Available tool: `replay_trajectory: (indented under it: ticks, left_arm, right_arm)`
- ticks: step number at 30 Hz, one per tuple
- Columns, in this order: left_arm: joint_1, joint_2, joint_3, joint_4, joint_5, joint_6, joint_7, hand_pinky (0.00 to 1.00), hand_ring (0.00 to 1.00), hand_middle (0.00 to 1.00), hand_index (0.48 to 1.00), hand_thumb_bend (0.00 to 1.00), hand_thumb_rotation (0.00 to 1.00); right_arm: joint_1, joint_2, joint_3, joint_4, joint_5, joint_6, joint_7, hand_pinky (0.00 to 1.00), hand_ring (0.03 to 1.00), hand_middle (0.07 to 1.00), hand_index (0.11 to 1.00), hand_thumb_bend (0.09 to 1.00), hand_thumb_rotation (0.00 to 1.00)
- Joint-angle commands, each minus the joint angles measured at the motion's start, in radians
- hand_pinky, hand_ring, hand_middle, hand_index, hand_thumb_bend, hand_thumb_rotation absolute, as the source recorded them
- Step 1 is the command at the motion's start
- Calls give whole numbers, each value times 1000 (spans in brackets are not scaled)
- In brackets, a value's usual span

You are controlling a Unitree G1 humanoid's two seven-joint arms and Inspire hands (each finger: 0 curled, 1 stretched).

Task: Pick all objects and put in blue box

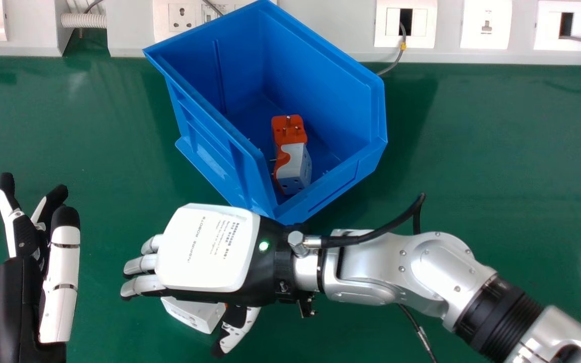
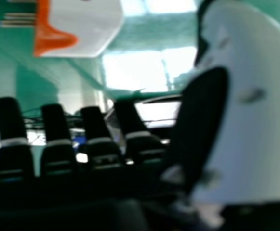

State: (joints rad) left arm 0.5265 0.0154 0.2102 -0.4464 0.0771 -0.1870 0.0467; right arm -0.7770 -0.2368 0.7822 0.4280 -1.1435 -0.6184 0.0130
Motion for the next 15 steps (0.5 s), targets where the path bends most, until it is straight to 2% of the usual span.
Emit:
replay_trajectory:
  ticks: [1,3,6,9,12,13,15]
  left_arm:
    - [6,-5,-1,-29,-5,-8,3,900,928,924,918,361,961]
    - [5,-6,-2,-28,-3,-10,4,900,929,925,918,366,959]
    - [2,-9,-5,-26,-2,-13,4,899,931,928,920,370,955]
    - [2,-11,-6,-25,-9,-14,3,910,932,928,921,377,952]
    - [8,-12,-6,-33,-12,-7,1,930,943,936,927,369,953]
    - [9,-12,-6,-34,-9,-7,3,932,946,938,928,361,956]
    - [10,-11,-5,-31,-14,-13,1,932,947,939,929,346,964]
  right_arm:
    - [-40,3,-3,-1,19,5,22,672,822,871,848,603,408]
    - [-48,2,3,12,8,6,14,684,828,874,854,584,404]
    - [-60,0,21,38,-29,12,-32,654,802,848,832,607,383]
    - [-70,1,38,66,-53,22,-67,643,792,840,822,601,360]
    - [-81,1,49,80,-61,36,-56,653,800,851,828,588,267]
    - [-83,1,51,84,-66,39,-58,658,803,855,830,590,248]
    - [-86,3,54,96,-72,45,-67,652,795,849,819,597,169]
